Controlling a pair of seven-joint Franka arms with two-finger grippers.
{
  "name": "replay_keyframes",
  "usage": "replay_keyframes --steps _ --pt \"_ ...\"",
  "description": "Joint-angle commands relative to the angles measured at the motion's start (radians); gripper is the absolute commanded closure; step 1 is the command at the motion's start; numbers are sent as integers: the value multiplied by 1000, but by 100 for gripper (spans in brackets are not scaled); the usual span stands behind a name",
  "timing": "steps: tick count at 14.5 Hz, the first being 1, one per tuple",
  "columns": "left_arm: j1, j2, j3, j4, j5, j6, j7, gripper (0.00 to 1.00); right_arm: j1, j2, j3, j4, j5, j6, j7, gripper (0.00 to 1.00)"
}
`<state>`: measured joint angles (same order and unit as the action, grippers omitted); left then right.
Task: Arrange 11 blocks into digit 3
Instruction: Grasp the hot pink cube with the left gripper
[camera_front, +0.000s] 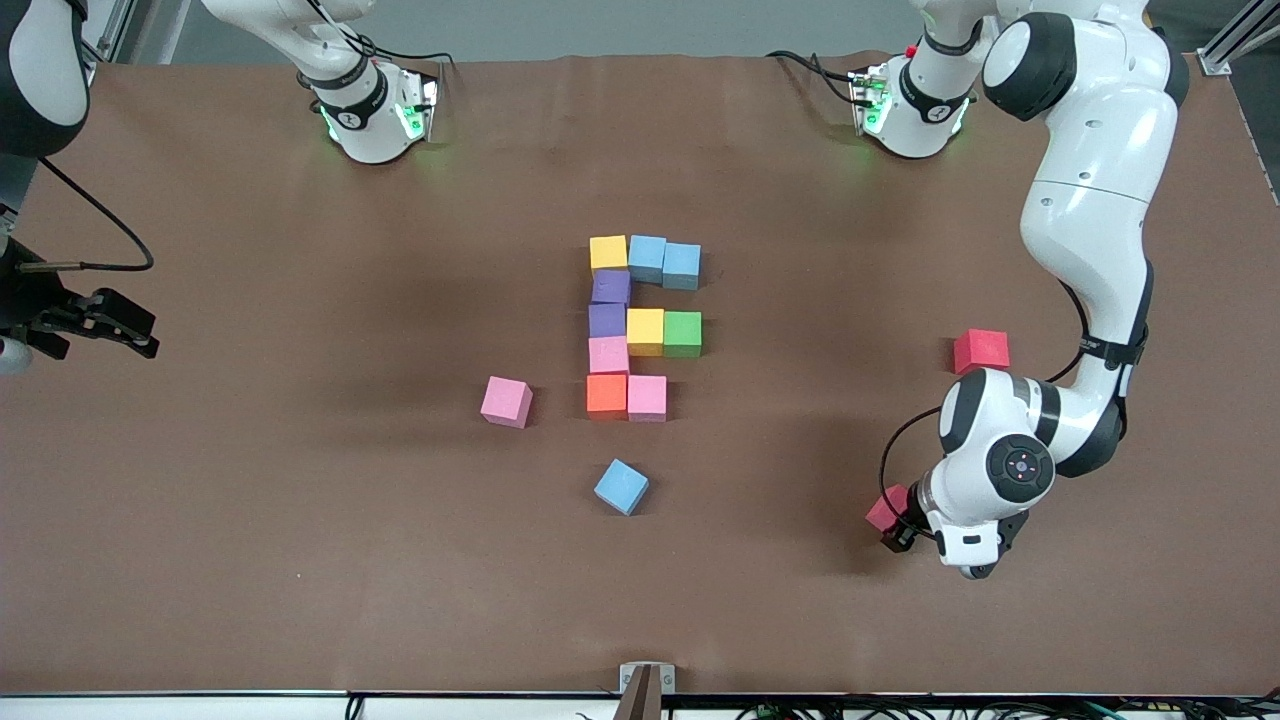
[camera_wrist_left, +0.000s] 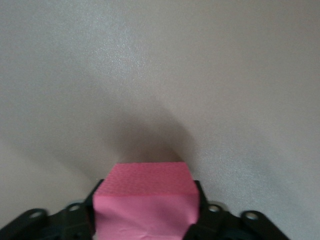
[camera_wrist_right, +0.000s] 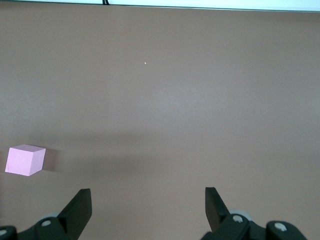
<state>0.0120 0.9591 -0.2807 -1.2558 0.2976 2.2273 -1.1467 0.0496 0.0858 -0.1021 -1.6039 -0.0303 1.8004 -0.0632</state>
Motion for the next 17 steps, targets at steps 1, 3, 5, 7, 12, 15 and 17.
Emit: replay_keyframes --steps 1,3,5,7,12,15,17 --pt "-6 -22 2 4 -15 -26 15 72 1 -15 2 -7 -10 -9 17 0" --pt "-15 -54 -15 3 -26 -84 7 85 1 -15 2 -7 -10 -9 17 0" --pt "-14 -72 -58 1 -49 -127 -43 85 1 -15 2 -7 -10 -9 17 0" --pt "-39 -79 -80 1 -45 -165 -172 85 -1 -15 2 -7 -10 -7 17 0" --pt "-199 -86 -77 -11 -37 -169 -565 85 -1 -15 2 -7 -8 -9 17 0" --pt "-256 -83 -80 -11 -35 -158 -785 85 -4 -14 2 -7 -8 -9 16 0" --pt "-271 -82 -81 -11 -49 -147 -926 85 -4 -14 2 -7 -6 -9 16 0"
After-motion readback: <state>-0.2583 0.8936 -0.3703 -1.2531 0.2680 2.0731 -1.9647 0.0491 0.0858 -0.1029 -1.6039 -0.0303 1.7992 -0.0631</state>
